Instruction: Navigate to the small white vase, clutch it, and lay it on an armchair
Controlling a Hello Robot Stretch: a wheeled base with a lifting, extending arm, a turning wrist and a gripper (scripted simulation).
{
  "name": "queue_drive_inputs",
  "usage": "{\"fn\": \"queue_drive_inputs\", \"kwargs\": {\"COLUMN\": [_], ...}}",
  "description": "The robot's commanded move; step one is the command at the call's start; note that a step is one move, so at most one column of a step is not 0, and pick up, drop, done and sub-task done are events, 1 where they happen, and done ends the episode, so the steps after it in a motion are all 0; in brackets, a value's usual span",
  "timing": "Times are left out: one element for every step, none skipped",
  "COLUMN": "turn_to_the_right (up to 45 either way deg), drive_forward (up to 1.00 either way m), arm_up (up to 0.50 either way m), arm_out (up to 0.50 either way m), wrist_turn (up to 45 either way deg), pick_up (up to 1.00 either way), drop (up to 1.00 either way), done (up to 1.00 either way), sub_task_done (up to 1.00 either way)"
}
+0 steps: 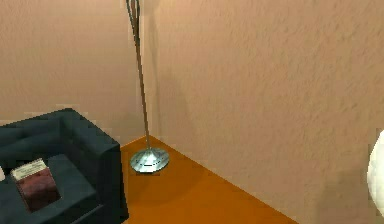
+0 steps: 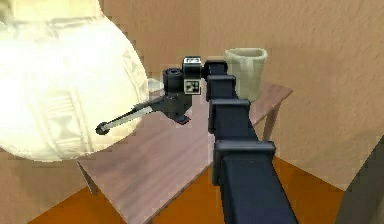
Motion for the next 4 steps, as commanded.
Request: {"fn": "queue_drive_inputs", "kwargs": {"turn_to_the_right": [0.0,0.0,0.0,-45.0], "drive_forward": [0.00,0.00,0.00,0.00], "arm_up": [0.00,0.00,0.00,0.00], "arm_out": [0.00,0.00,-0.26,0.00], "wrist_turn": [-45.0,-21.0,0.0,0.0], "pick_up": [0.00,0.00,0.00,0.00], "drop": [0.00,0.00,0.00,0.00], "done": [0.00,0.00,0.00,0.00], "sub_task_done": [0.00,0.00,0.00,0.00]}}
